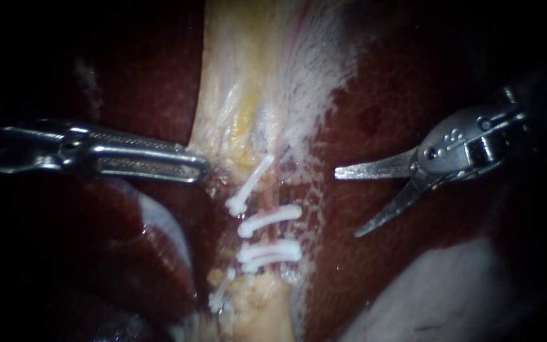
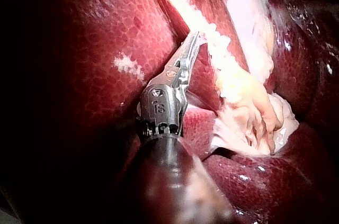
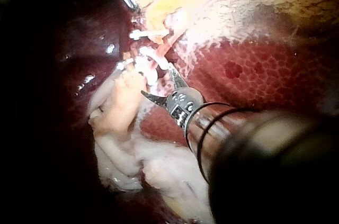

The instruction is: Go to the cutting position right tube

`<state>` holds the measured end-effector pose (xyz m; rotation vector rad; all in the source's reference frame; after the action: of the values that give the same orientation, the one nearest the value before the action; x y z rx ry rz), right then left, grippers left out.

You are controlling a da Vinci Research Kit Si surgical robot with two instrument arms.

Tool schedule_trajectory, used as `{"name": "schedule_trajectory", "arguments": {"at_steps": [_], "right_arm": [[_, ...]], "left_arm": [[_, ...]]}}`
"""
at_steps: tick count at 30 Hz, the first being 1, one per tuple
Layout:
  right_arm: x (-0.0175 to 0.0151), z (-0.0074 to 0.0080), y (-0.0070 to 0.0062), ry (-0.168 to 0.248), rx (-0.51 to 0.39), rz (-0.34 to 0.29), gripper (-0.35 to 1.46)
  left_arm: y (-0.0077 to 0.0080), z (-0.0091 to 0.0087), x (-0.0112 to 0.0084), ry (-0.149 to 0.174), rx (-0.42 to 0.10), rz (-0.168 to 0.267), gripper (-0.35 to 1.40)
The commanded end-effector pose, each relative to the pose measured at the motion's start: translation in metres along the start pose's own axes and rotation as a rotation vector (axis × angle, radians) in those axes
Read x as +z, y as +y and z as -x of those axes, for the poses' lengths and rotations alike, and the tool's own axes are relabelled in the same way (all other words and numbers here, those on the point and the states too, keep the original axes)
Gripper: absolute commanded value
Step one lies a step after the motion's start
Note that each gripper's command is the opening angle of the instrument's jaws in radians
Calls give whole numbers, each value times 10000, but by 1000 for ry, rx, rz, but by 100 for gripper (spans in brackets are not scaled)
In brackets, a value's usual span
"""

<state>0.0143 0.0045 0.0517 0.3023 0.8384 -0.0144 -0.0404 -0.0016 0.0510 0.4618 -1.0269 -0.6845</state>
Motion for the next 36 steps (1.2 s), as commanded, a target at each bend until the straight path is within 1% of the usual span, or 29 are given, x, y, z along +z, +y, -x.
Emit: {"name": "schedule_trajectory", "arguments": {"at_steps": [1, 5, 8, 11, 12, 15, 19, 21, 24, 26, 27, 30, 31, 34, 36], "right_arm": [[0, 0, 0, -1, 0, 0, 143], [2, 2, -1, -1, -1, 1, 143], [5, 4, -1, 0, 39, -15, 143], [10, 9, -4, 2, 75, -41, 143], [12, 11, -5, 2, 85, -49, 142], [20, 16, -11, 4, 124, -95, 135], [32, 21, -19, 1, 171, -136, 127], [38, 23, -22, -1, 189, -151, 123], [48, 25, -27, -7, 229, -183, 115], [54, 25, -30, -11, 256, -225, 103], [57, 26, -31, -16, 276, -235, 96], [66, 26, -35, -23, 299, -253, 85], [68, 26, -36, -26, 309, -259, 78], [76, 24, -38, -35, 331, -281, 71], [80, 22, -39, -44, 343, -296, 61]], "left_arm": [[0, 0, 0, 0, 0, 0, -35], [-1, 1, 0, 0, 0, 0, -35], [-2, 4, -1, 0, -2, -1, -35], [-3, 11, -6, 1, -5, -5, -35], [-3, 16, -10, 2, -8, -12, -35], [-5, 32, -25, 3, -22, -6, -35], [-17, 61, -51, -30, -10, 0, -35], [-24, 71, -60, -43, -5, 2, -35], [-38, 84, -72, -58, 5, -1, -35], [-46, 89, -76, -61, 8, 0, -35], [-49, 91, -77, -64, 7, 1, -35], [-54, 93, -78, -65, 12, 2, -35], [-54, 93, -78, -65, 12, 2, -35], [-53, 93, -78, -65, 13, 2, -35], [-53, 92, -77, -65, 13, 2, -35]]}}
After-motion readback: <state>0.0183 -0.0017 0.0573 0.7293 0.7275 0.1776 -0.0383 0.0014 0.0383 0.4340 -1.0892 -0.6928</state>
